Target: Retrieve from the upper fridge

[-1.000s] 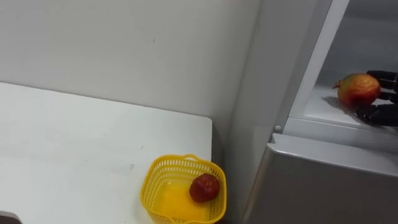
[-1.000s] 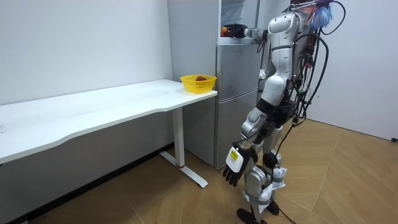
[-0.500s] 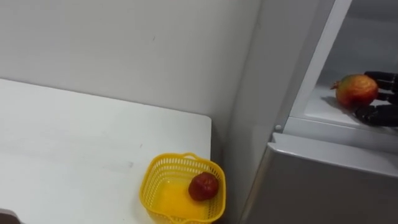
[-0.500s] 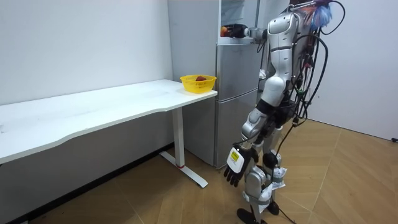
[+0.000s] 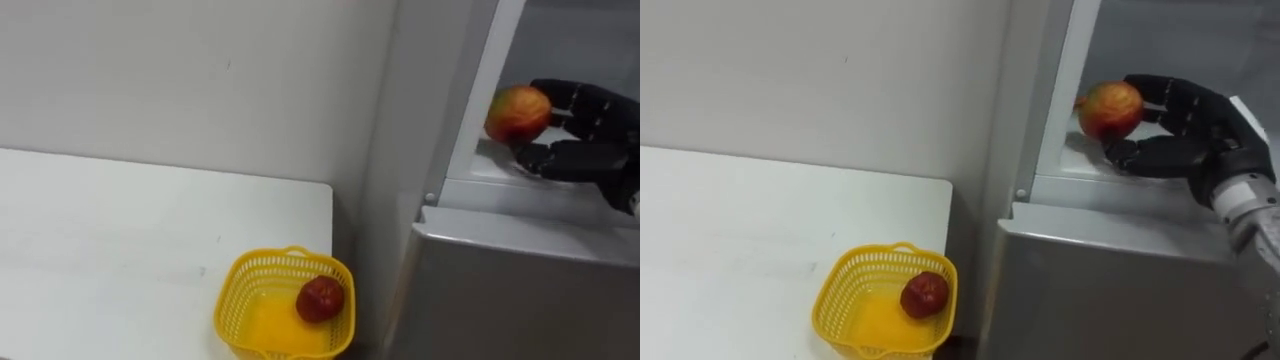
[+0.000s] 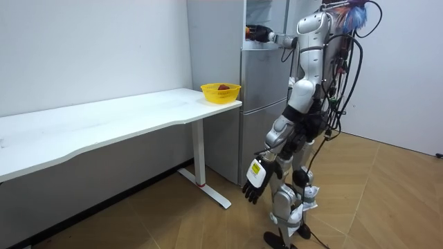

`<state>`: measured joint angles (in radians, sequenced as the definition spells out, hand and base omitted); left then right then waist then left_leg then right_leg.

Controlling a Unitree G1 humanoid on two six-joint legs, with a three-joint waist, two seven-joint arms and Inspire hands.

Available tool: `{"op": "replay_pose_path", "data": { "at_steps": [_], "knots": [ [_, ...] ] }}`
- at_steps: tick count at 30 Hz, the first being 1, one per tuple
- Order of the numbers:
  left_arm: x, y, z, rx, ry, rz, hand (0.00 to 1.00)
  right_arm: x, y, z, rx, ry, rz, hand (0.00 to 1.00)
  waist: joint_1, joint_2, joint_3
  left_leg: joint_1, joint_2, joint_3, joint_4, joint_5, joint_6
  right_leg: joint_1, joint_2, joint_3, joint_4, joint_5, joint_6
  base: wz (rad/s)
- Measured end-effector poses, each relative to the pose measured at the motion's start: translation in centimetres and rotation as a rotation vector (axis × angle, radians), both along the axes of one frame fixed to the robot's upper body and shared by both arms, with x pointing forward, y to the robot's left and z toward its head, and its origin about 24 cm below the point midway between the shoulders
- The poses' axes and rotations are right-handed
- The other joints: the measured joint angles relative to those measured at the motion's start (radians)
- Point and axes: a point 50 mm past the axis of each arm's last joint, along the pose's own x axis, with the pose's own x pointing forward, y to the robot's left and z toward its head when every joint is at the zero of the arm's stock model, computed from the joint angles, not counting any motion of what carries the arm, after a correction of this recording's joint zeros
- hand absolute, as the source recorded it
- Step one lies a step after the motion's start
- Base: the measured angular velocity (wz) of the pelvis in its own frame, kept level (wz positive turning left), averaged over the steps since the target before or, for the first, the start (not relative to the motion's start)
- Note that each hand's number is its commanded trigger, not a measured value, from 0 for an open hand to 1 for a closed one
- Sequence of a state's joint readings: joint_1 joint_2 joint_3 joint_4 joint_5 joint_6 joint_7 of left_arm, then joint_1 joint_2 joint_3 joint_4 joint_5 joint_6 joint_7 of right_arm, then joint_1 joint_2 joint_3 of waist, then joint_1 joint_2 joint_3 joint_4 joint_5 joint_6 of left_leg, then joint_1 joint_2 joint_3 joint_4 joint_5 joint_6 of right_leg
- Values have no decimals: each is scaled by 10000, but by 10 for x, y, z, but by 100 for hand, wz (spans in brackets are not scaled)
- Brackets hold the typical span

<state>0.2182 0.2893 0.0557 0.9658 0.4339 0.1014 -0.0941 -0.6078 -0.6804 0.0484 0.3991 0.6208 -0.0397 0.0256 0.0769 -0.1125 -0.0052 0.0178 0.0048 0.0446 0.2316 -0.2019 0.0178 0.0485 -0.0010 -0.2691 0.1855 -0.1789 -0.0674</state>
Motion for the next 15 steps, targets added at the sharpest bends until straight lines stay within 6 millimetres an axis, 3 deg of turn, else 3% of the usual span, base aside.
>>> {"op": "replay_pose_path", "data": {
  "at_steps": [6,12,15],
  "knots": [
    [-3,-1,0,312,-284,69,0,-13,15,7,189,-721,105,100,-184,44,-19,-76,19,90,41,0,1,-120,15,164,55,9,-7,-6],
    [-6,-5,-4,478,-168,25,0,-31,34,1,-748,-1470,-575,100,-414,282,-49,-43,21,147,25,-2,3,-129,11,196,101,16,0,-1],
    [-7,-12,-8,251,-101,93,0,-42,45,1,-558,-1946,-531,100,-435,496,41,36,35,296,-43,-4,6,-179,1,297,196,8,9,-11]
  ]
}}
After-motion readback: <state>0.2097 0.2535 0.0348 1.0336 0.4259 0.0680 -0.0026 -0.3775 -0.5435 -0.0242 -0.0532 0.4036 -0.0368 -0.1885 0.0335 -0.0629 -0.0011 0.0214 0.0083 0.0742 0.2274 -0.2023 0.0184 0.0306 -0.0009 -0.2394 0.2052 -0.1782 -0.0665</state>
